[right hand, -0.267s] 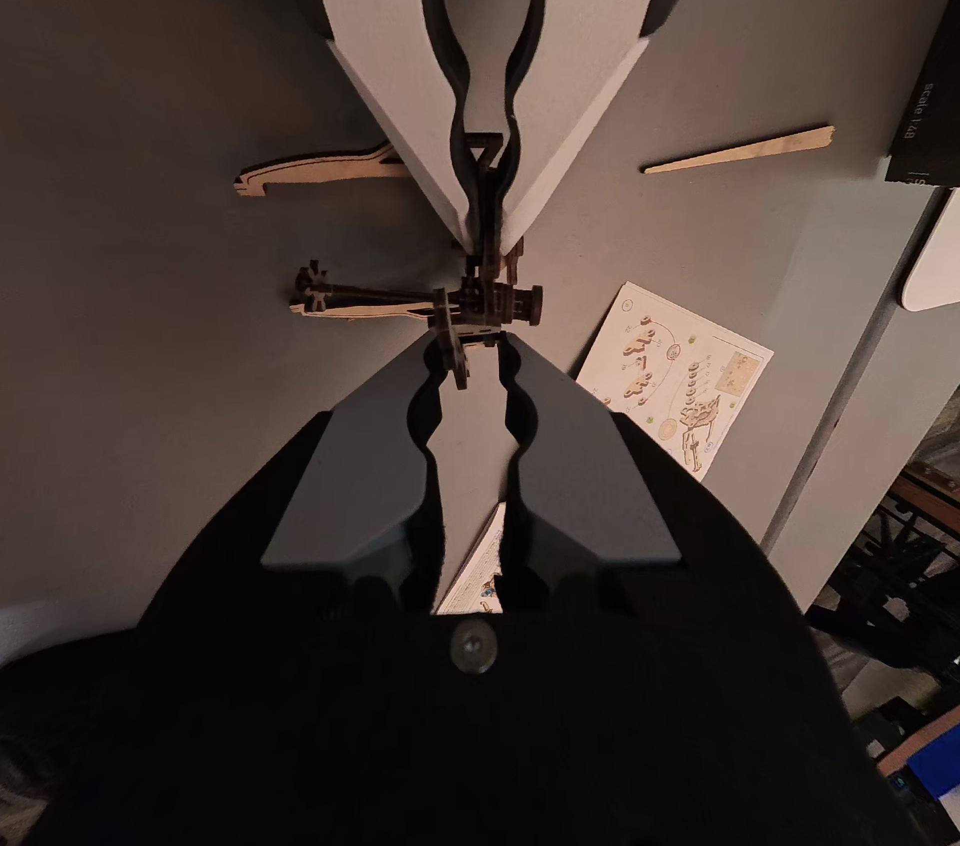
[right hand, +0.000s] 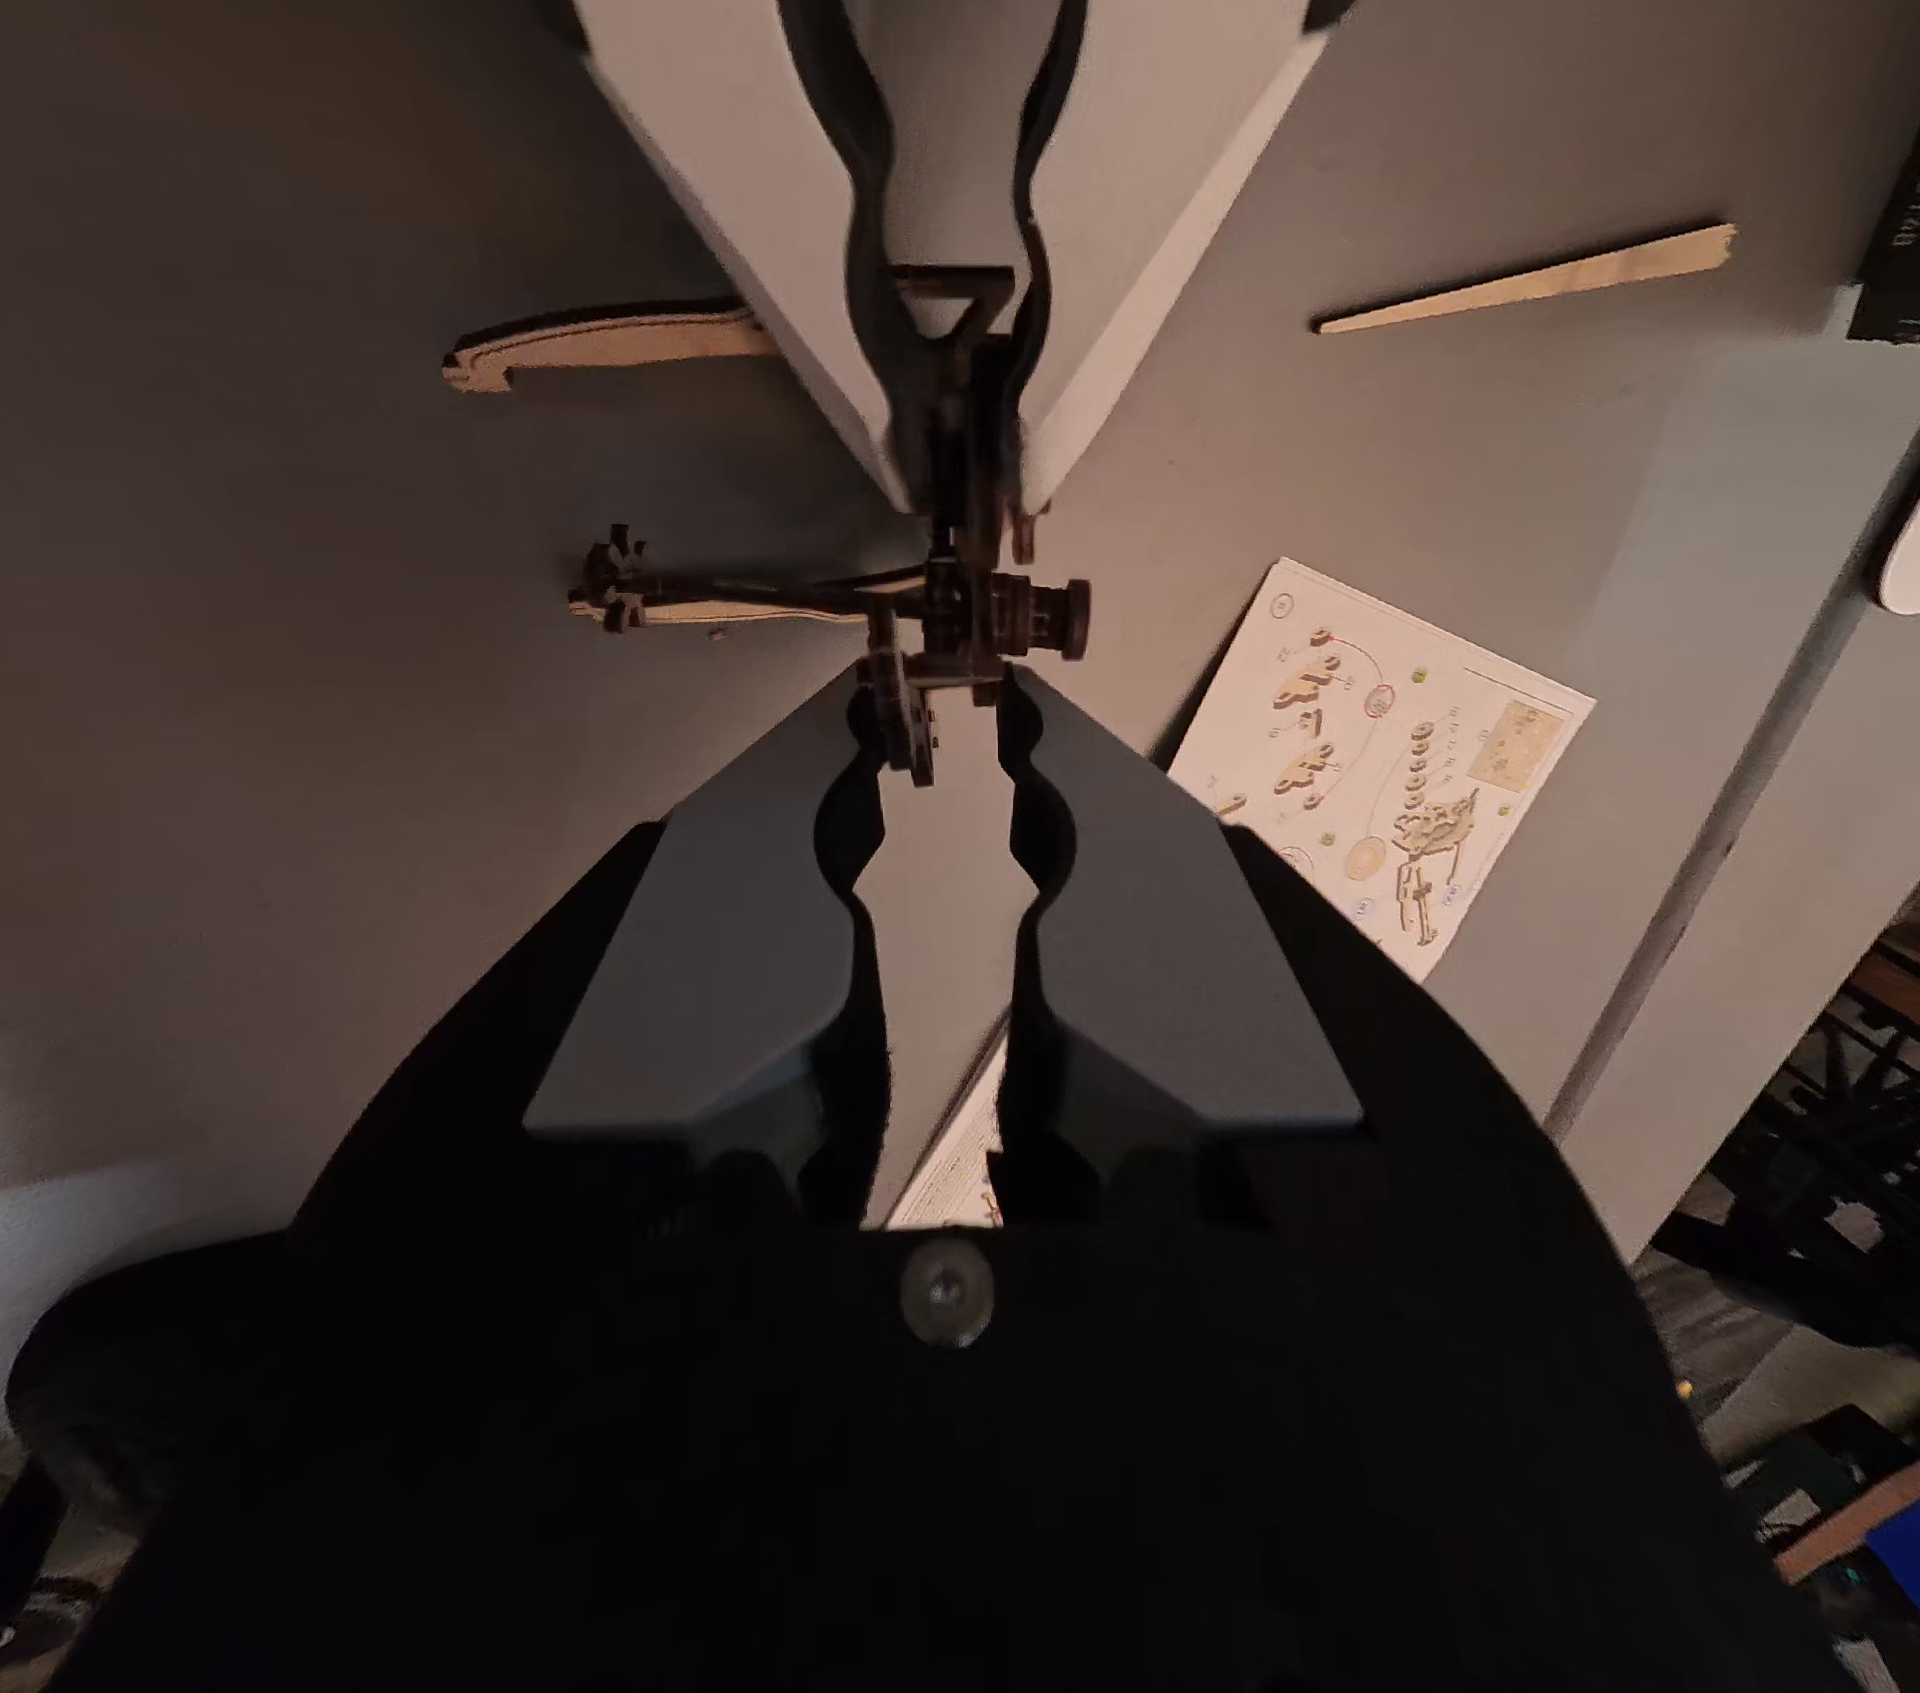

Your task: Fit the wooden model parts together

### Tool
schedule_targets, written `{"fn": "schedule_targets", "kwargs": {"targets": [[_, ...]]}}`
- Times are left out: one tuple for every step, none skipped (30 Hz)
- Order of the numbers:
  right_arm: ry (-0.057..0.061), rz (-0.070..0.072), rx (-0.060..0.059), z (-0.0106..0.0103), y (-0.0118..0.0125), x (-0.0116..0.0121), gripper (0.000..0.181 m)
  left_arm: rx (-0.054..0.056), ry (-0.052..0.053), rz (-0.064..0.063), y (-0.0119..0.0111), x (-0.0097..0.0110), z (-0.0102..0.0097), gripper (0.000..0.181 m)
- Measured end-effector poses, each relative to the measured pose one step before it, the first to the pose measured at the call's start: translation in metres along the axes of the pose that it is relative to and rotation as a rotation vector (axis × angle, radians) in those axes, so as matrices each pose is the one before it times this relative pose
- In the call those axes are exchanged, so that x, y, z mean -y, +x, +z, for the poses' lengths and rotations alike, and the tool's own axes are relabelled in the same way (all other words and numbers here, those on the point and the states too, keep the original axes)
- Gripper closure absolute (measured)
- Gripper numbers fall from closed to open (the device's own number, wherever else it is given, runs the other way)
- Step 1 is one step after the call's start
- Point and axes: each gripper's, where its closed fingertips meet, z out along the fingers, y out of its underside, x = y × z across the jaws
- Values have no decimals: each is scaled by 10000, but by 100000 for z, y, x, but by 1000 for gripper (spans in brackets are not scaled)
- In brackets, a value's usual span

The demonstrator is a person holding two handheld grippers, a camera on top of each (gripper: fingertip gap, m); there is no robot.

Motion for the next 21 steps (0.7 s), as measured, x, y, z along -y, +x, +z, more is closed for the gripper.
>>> {"fn": "schedule_targets", "kwargs": {"targets": [[-37, -4, -8, 20, 67, -52, 163, -66, 99, -79, 107, 190, -116, 167], [-20, 13, 4, -8, 46, -48, 163, -197, 92, -120, 281, 186, -105, 161], [-4, 19, 14, -34, 9, -34, 163, -162, -10, -104, 200, 30, -81, 158], [45, 25, -27, -46, 47, 26, 163, 10, -79, 1, -51, -81, -113, 155], [14, 22, -10, -57, -7, -29, 163, 134, -73, 118, -246, -38, -196, 153], [-21, 12, -72, -74, 85, -109, 163, 197, -9, 114, -369, 97, -326, 153], [21, 9, -109, -96, 141, -41, 163, 149, 62, 42, -354, 273, -420, 153], [46, 25, -18, -78, 4, -6, 163, 104, 123, -25, -319, 469, -462, 153], [54, 41, 44, -68, -83, 31, 163, 42, 176, -72, -193, 669, -459, 154], [34, 28, 34, -56, -78, -2, 163, -16, 144, -53, -35, 743, -396, 154], [2, 23, 17, -45, -44, -33, 163, -62, 111, 2, 133, 757, -315, 157], [-7, 52, 12, -64, -31, -46, 163, -94, 13, 26, 289, 632, -229, 159], [39, 58, 31, -124, -58, 27, 163, -99, -92, -9, 369, 462, -149, 158], [97, 67, 66, -184, -101, 133, 163, -100, -130, -103, 384, 342, -84, 159], [102, 49, 69, -228, -129, 183, 163, 120, -38, -194, 66, 444, -24, 161], [128, 7, -38, -285, -15, 271, 163, 236, 42, -299, -111, 503, 62, 163], [106, -31, -73, -319, -23, 276, 163, 207, -99, -362, -95, 255, 93, 164], [52, -60, -55, -295, -76, 226, 163, 197, -87, -284, -51, 178, 49, 165], [31, -59, -69, -266, -78, 189, 163, 101, 50, -136, 189, 237, -23, 165], [21, -68, -28, -222, -161, 164, 163, 204, -71, -37, 45, -3, -23, 167], [14, -64, 10, -164, -242, 134, 163, 115, -96, 28, 209, -17, -3, 167]]}}
